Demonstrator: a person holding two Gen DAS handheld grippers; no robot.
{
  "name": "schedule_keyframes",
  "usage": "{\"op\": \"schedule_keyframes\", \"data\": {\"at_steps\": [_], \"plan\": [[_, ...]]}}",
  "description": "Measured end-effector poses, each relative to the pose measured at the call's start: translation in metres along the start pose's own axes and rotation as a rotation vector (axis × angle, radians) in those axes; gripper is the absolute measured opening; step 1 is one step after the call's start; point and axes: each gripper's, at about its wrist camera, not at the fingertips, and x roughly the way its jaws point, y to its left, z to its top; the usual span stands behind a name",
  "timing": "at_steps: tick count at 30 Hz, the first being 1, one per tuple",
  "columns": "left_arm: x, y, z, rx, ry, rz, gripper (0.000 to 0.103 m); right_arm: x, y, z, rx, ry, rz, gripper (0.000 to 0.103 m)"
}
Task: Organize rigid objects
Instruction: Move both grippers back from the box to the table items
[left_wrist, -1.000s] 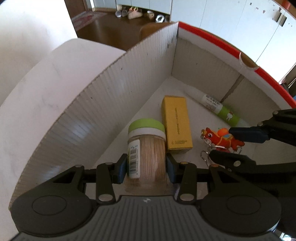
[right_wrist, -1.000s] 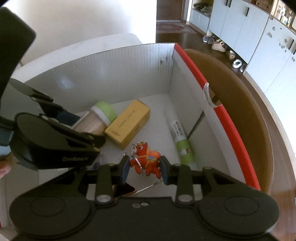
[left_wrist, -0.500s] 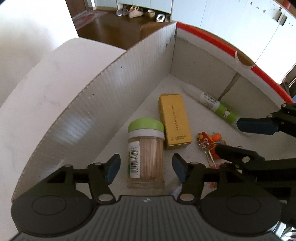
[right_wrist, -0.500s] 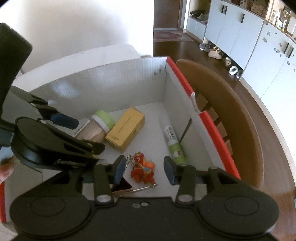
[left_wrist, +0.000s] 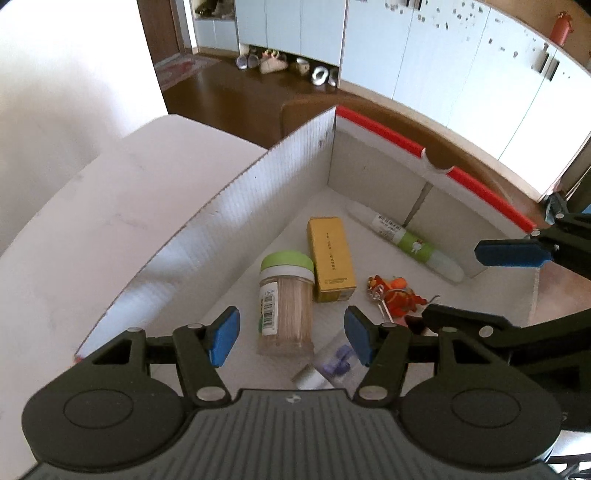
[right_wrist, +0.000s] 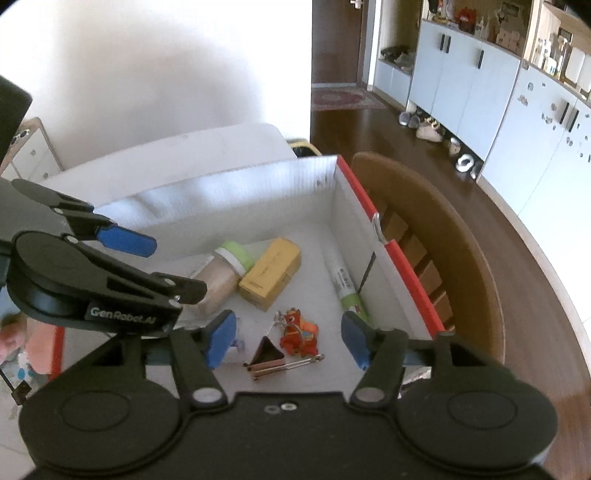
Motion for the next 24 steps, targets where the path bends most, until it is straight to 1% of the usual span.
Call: {"op": "schedule_keyframes", "data": {"at_steps": [5, 11, 15, 18, 21, 24], "plan": [[-0.022, 0.0, -0.009, -0.007, -0.046, -0.003, 0.062, -0.022, 0.008, -0.003, 0.009, -0.036, 0.01, 0.064], [-0.054, 0.003, -0.024, -0.026, -0.093, -0.009, 0.062, -0.05, 0.021, -0.006, 0.005, -0.079, 0.023, 0.069], [-0.074, 0.006, -0.036, -0.038, -0.122, -0.009, 0.062, -0.068, 0.03, -0.011, 0.004, -0.107, 0.032, 0.075], [-0.09, 0.011, -0.044, -0.054, -0.141, -0.023, 0.062, -0.082, 0.037, -0.014, 0.006, -0.131, 0.044, 0.079], [-0.106, 0.016, -0.053, -0.068, -0.163, -0.034, 0.069, -0.093, 0.044, -0.017, 0.007, -0.151, 0.058, 0.081], [-0.121, 0.022, -0.064, -0.086, -0.191, -0.038, 0.069, -0.102, 0.053, -0.022, 0.012, -0.166, 0.076, 0.084]]}}
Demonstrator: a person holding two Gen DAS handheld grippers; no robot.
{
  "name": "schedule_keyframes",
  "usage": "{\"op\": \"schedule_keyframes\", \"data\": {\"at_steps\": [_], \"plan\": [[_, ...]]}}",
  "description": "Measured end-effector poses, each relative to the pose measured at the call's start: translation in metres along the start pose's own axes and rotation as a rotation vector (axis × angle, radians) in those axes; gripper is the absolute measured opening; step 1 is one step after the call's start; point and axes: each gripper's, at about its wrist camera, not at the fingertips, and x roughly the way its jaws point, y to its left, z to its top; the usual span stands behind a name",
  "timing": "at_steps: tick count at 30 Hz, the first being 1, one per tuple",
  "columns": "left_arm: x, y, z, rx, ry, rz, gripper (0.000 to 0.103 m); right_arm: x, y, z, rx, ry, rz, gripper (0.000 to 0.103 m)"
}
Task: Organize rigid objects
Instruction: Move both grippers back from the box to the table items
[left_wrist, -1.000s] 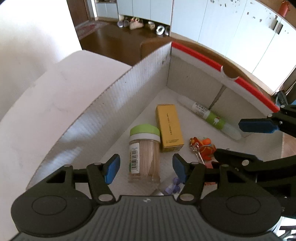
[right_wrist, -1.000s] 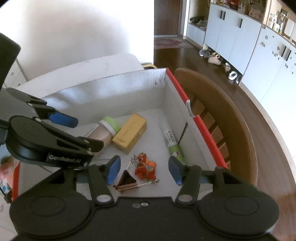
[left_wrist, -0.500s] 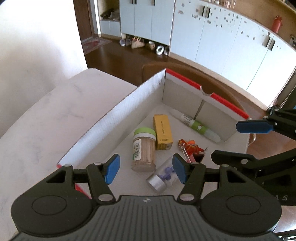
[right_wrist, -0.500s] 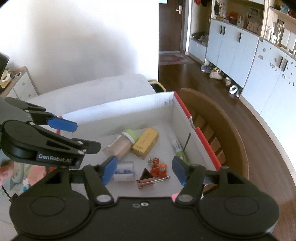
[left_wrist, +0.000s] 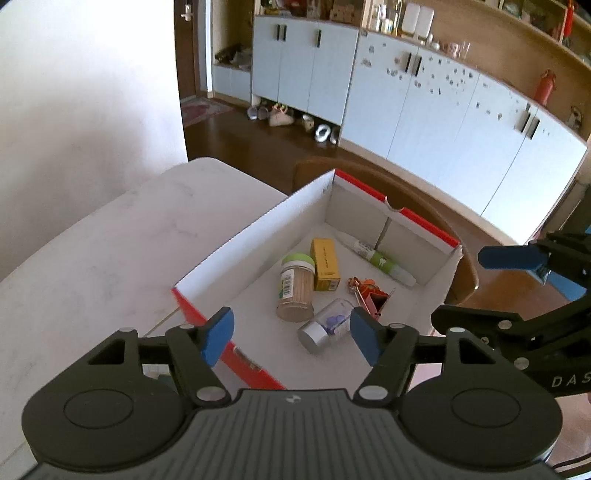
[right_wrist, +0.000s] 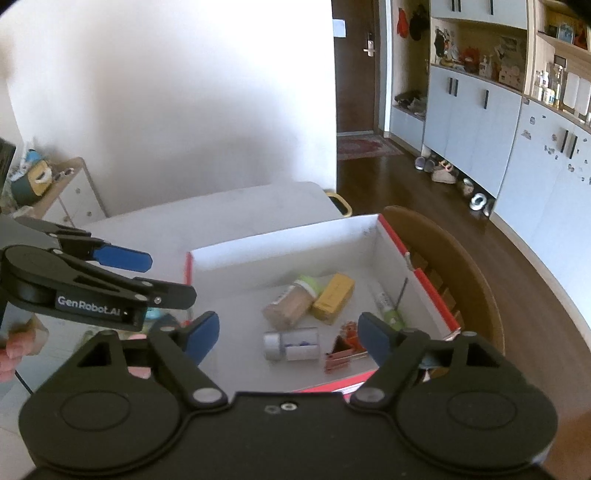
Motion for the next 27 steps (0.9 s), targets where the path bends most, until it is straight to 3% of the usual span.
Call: {"op": "schedule_keyframes", "data": {"at_steps": [5, 10, 15, 27], "plan": [[-0.026, 0.007, -0.015, -0.022, -0.037, -0.005, 0.069, -0.017, 0.018, -0.006, 0.001, -0.03, 0.033, 0.091], [-0.056, 0.015, -0.034, -0.033, -0.105, -0.006, 0.079, -0.03, 0.04, -0.011, -0.016, -0.064, 0.08, 0.101], [-0.083, 0.03, -0.056, -0.064, -0.141, -0.011, 0.082, -0.037, 0.06, -0.02, -0.02, -0.091, 0.132, 0.102], [-0.111, 0.076, -0.117, -0.187, -0.193, 0.083, 0.083, -0.031, 0.105, -0.048, -0.078, -0.077, 0.226, 0.103]]}}
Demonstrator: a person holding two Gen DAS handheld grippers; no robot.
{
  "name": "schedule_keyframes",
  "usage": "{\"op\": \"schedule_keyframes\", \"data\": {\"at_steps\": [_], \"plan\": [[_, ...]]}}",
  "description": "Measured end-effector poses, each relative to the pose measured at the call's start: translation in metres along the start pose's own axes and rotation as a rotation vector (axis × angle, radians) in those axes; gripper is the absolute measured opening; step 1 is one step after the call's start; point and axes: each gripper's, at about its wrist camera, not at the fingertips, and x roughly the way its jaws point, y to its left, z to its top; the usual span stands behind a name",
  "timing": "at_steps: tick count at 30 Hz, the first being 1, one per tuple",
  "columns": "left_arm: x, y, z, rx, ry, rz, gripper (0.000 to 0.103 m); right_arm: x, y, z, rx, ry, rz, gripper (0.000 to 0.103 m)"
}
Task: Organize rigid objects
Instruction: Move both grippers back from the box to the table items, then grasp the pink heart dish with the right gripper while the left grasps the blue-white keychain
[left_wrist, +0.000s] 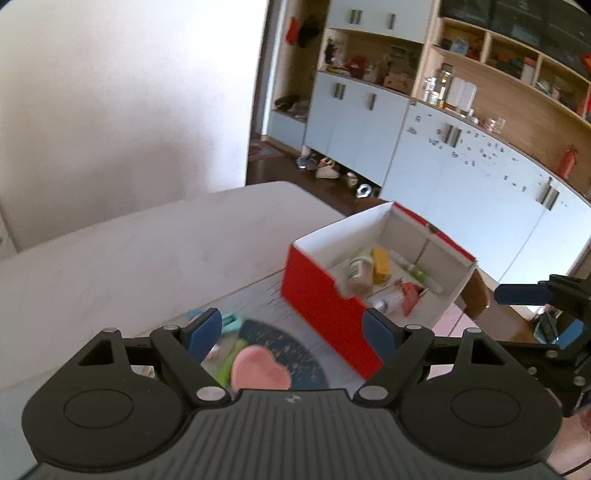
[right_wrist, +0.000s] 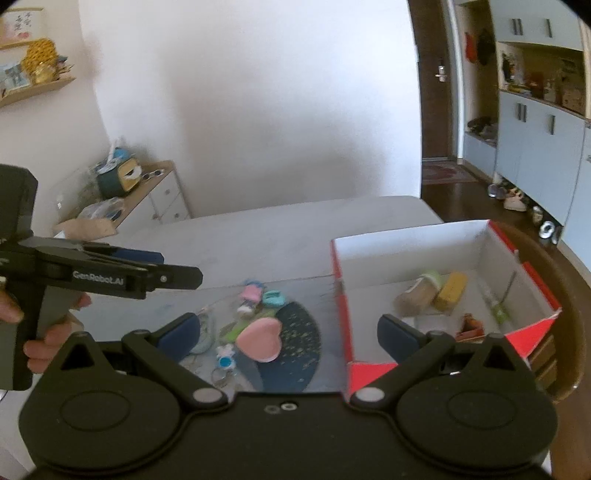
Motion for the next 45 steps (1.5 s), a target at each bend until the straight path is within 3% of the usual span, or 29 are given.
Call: {"op": "schedule_keyframes", "data": {"at_steps": [12, 25, 45], "plan": [[0.015, 0.031, -0.064, -0.096, 0.033, 0.073, 0.083, 0.034, 0.027, -0.013, -0.064, 0.071, 0.046, 0.102], [0.049, 0.022, -0.118, -0.043, 0.06, 0.089, 0.083, 0.089, 0.041, -0.022, -0.1, 0.165, 0.068, 0.102], [0.112, 0.017, -0.137, -0.022, 0.079, 0.159, 0.083, 0.18, 0.03, -0.036, -0.147, 0.313, 0.038, 0.09]]}}
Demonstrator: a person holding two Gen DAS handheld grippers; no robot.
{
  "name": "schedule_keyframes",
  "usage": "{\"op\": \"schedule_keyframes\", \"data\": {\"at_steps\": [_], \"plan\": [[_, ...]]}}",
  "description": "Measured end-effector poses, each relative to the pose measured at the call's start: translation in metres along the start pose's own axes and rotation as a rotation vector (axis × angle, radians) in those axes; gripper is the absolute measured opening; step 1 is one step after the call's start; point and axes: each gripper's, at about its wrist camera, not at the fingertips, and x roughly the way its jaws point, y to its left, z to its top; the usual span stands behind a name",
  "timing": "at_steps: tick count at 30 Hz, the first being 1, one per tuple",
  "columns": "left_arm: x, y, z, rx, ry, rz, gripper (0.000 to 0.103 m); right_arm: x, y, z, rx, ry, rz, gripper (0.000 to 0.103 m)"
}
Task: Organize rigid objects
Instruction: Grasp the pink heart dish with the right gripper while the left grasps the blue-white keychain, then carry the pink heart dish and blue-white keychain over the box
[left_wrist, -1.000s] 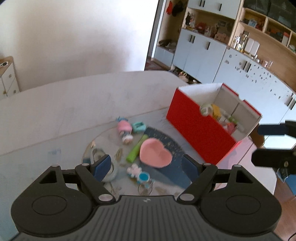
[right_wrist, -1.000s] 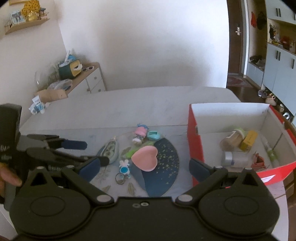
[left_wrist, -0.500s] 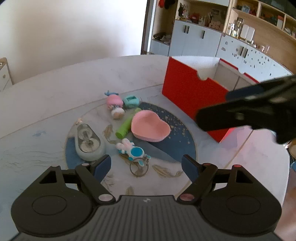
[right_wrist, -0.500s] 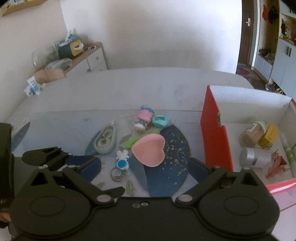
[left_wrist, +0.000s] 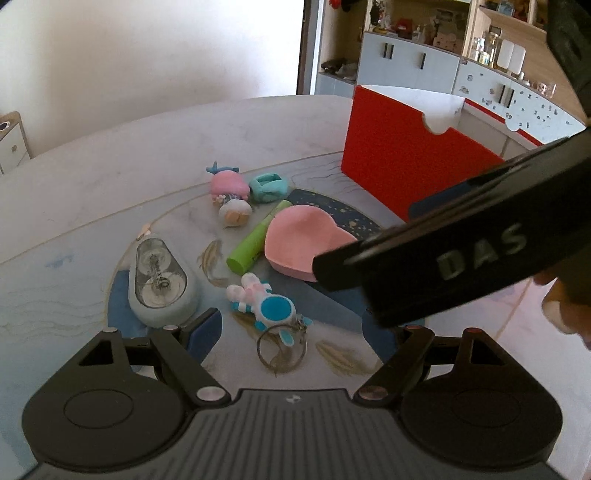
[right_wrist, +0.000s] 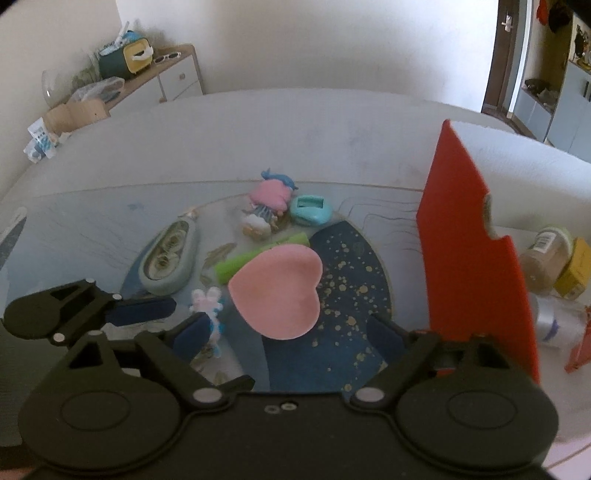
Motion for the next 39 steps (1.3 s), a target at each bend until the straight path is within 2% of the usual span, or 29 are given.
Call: {"op": "schedule_keyframes", "data": {"at_steps": [11, 17, 18, 22, 25, 28, 39], "plan": [[0.016, -0.002, 0.001, 0.01, 0.002, 0.053, 0.083, 0.025, -0.002, 0.009, -0.032, 0.021, 0.009, 0.081], [0.018, -0.002, 0.003, 0.022, -0.018, 0.078, 0.068, 0.033, -0.001, 0.011, -0.027, 0.022, 0.03, 0.078], [0.017, -0.002, 0.003, 0.022, -0.021, 0.081, 0.063, 0.034, -0.001, 0.012, -0.024, 0.024, 0.032, 0.077], [0.016, -0.001, 0.002, 0.014, -0.032, 0.095, 0.049, 0.037, 0.0, 0.012, -0.009, 0.026, 0.036, 0.069], [0.014, 0.001, 0.002, 0.005, -0.04, 0.107, 0.043, 0.036, 0.001, 0.011, -0.003, 0.022, 0.038, 0.064], [0.014, 0.001, 0.002, 0.003, -0.038, 0.106, 0.042, 0.035, 0.0, 0.012, 0.027, 0.025, 0.031, 0.057], [0.011, 0.005, 0.002, -0.016, -0.027, 0.104, 0.042, 0.002, -0.005, 0.001, 0.078, -0.015, 0.033, 0.055]]}}
